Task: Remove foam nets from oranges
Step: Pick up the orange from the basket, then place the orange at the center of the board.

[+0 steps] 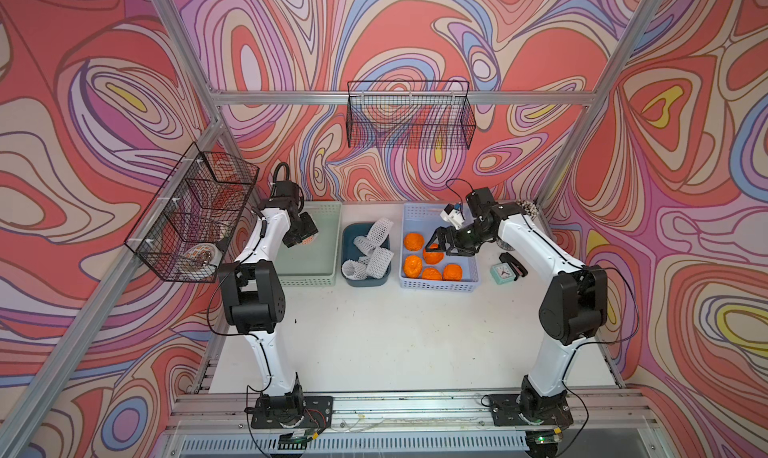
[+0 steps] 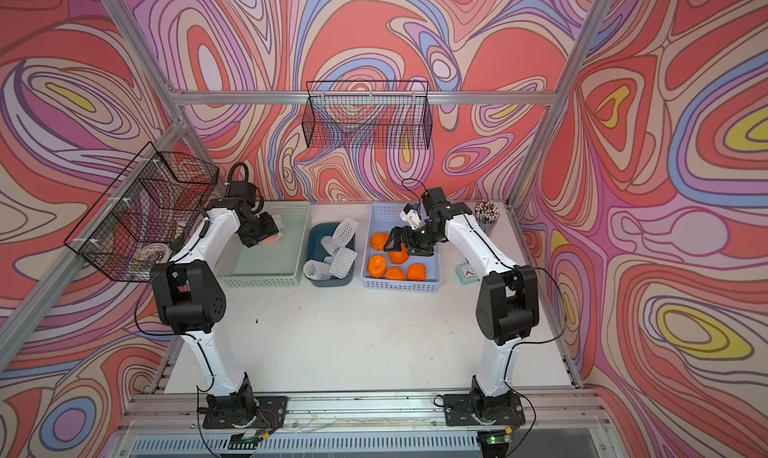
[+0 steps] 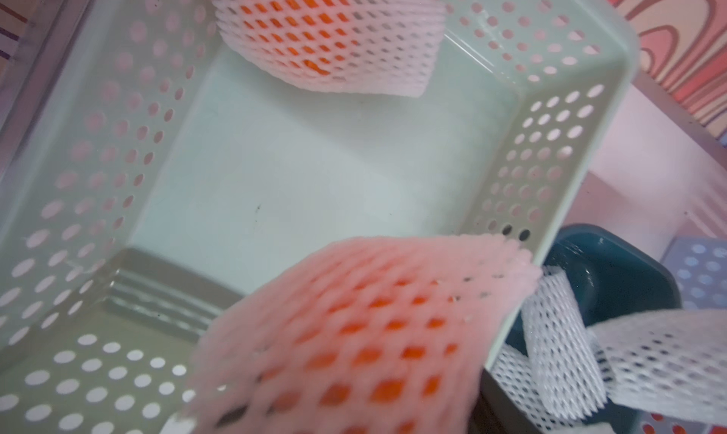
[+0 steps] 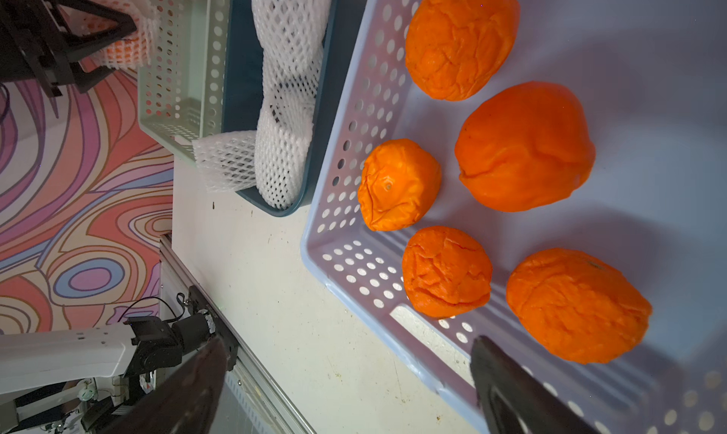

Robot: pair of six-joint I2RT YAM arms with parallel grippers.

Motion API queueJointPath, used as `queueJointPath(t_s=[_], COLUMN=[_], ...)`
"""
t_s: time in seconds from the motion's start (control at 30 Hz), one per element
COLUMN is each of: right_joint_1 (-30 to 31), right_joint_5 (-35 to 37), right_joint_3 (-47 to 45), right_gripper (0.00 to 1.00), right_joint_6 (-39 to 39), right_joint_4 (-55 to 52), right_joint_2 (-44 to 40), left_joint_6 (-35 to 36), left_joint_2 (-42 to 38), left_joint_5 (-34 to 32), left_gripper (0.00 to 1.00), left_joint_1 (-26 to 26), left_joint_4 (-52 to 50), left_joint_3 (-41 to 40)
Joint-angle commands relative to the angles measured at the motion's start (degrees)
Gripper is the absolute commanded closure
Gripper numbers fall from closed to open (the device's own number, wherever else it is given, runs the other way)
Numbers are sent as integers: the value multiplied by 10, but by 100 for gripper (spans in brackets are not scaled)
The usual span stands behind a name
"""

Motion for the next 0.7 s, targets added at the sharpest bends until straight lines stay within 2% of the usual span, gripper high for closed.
queueJointPath(t_s=[0.0, 0.37, 0.5, 0.67], right_joint_1=[-1, 5, 13, 39], right_joint_5=[-17, -29, -42, -44], right_joint_3=[-11, -51, -88, -128], right_gripper=[2, 2, 2, 2], right_joint_6=[10, 19, 32, 37], right_joint_4=[11, 11, 28, 35], right_joint_2=[-31, -90, -116, -139], left_joint_6=[-24, -63, -106, -158], left_joint_2=[-47, -241, -333, -408], left_joint_5=[19, -1, -9, -30], left_gripper=[39, 40, 40, 40], left_joint_1=[-22, -122, -174, -260], left_joint_4=[17, -23, -21, -52], left_joint_3=[-34, -153, -230, -290])
